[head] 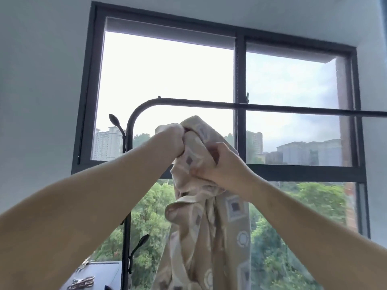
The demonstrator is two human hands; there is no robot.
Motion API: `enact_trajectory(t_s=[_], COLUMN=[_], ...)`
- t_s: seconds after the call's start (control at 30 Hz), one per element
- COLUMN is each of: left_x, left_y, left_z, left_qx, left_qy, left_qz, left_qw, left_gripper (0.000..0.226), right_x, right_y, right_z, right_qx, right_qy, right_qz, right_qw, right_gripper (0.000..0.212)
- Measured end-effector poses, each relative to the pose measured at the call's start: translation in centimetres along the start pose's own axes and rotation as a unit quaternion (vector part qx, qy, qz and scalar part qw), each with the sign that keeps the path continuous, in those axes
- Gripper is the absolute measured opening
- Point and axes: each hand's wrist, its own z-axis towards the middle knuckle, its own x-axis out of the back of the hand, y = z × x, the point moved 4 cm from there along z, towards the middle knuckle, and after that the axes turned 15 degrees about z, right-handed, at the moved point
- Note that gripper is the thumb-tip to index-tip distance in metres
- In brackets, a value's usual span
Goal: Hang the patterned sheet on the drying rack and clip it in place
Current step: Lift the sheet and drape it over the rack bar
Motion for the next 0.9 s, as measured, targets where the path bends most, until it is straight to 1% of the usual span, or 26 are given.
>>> enact_trajectory(t_s=[0.03, 0.07, 0.1, 0.13, 0.17, 0.2, 0.23, 0.3, 0.33, 0.37, 0.4, 0.43, 0.47, 0.5, 0.53, 0.57, 0.6, 0.67, 0.7, 0.73, 0.77, 0.8, 0.83, 0.87, 0.9], left_x=[-0.3, -0.6, -0.9, -0.8, -0.8, -0.9, -1.1, -1.5, -1.8, -2.3, -2.8, -3.2, -3.5, -3.6, -3.6, -3.3, -3.1, -2.5, -2.2, -1.8, -1.3, -0.6, 0.1, 0.7, 1.0], left_y=[0.5, 1.4, 2.2, 2.9, 3.6, 4.1, 4.3, 4.3, 4.4, 4.5, 4.6, 4.6, 4.4, 4.1, 3.8, 3.5, 3.3, 3.4, 3.7, 4.0, 4.3, 4.3, 4.1, 3.8, 3.5], left_z=[-0.1, -0.9, -1.1, -1.2, -1.9, -2.5, -2.6, -2.9, -3.3, -3.4, -3.8, -4.3, -4.9, -5.2, -4.9, -4.8, -4.8, -3.8, -3.5, -3.2, -2.7, -2.1, -1.6, -1.1, -1.0], left_qx=[0.015, 0.000, -0.038, -0.103, -0.176, -0.220, -0.237, -0.203, -0.184, -0.187, -0.203, -0.227, -0.251, -0.264, -0.261, -0.253, -0.241, -0.240, -0.245, -0.249, -0.246, -0.225, -0.189, -0.158, -0.140], left_qy=[-0.004, 0.012, 0.041, 0.076, 0.087, 0.078, 0.053, -0.028, -0.076, -0.127, -0.169, -0.198, -0.208, -0.213, -0.213, -0.217, -0.219, -0.187, -0.165, -0.138, -0.114, -0.100, -0.100, -0.107, -0.113], left_qz=[-0.041, 0.004, 0.018, 0.073, 0.126, 0.160, 0.159, 0.141, 0.123, 0.120, 0.150, 0.204, 0.279, 0.348, 0.403, 0.437, 0.453, 0.459, 0.453, 0.442, 0.422, 0.382, 0.324, 0.264, 0.221], left_qw=[0.999, 1.000, 0.998, 0.989, 0.972, 0.959, 0.957, 0.969, 0.972, 0.967, 0.953, 0.931, 0.903, 0.874, 0.851, 0.836, 0.830, 0.835, 0.841, 0.850, 0.865, 0.891, 0.922, 0.945, 0.959], left_gripper=[0.013, 0.011, 0.013, 0.016, 0.017, 0.017, 0.016, 0.010, 0.008, 0.026, 0.049, 0.065, 0.067, 0.059, 0.047, 0.036, 0.027, 0.016, 0.016, 0.020, 0.025, 0.030, 0.036, 0.039, 0.039], right_x=[0.4, 1.0, 1.6, 2.3, 2.9, 3.4, 3.8, 4.1, 4.3, 4.3, 4.3, 4.3, 4.4, 4.7, 5.0, 5.2, 5.5, 5.9, 5.9, 5.7, 5.6, 5.5, 5.4, 5.5, 5.6], right_y=[0.1, 0.1, -0.3, -0.6, -1.2, -1.9, -2.7, -3.5, -3.6, -3.7, -3.8, -3.9, -3.9, -3.7, -3.5, -3.3, -2.9, -2.2, -2.0, -1.7, -1.3, -0.8, -0.2, 0.4, 1.1], right_z=[0.1, 0.2, 0.4, 0.8, 1.3, 1.9, 2.4, 3.5, 3.9, 4.2, 4.4, 4.4, 4.5, 4.5, 4.4, 4.2, 4.1, 3.8, 3.7, 3.5, 3.3, 3.1, 3.0, 2.9, 3.0], right_qx=[0.014, 0.023, 0.034, 0.038, 0.043, 0.050, 0.052, 0.044, 0.029, 0.011, -0.006, -0.016, -0.020, -0.021, -0.026, -0.030, -0.035, -0.040, -0.047, -0.061, -0.077, -0.097, -0.115, -0.129, -0.138], right_qy=[0.017, 0.041, 0.064, 0.086, 0.106, 0.126, 0.135, 0.132, 0.128, 0.124, 0.119, 0.114, 0.111, 0.111, 0.111, 0.111, 0.110, 0.099, 0.077, 0.040, -0.011, -0.058, -0.087, -0.092, -0.075], right_qz=[-0.050, -0.060, -0.038, -0.005, 0.025, 0.037, 0.041, 0.067, 0.106, 0.151, 0.190, 0.212, 0.220, 0.218, 0.208, 0.191, 0.171, 0.139, 0.125, 0.098, 0.063, 0.027, -0.012, -0.045, -0.064], right_qw=[0.998, 0.997, 0.997, 0.996, 0.993, 0.990, 0.989, 0.988, 0.986, 0.981, 0.974, 0.970, 0.969, 0.969, 0.972, 0.975, 0.979, 0.984, 0.988, 0.993, 0.995, 0.993, 0.989, 0.986, 0.985], right_gripper=[0.028, 0.012, 0.011, 0.015, 0.015, 0.014, 0.014, 0.013, 0.013, 0.013, 0.012, 0.010, 0.008, 0.006, 0.005, 0.007, 0.011, 0.021, 0.026, 0.030, 0.033, 0.031, 0.025, 0.017, 0.010])
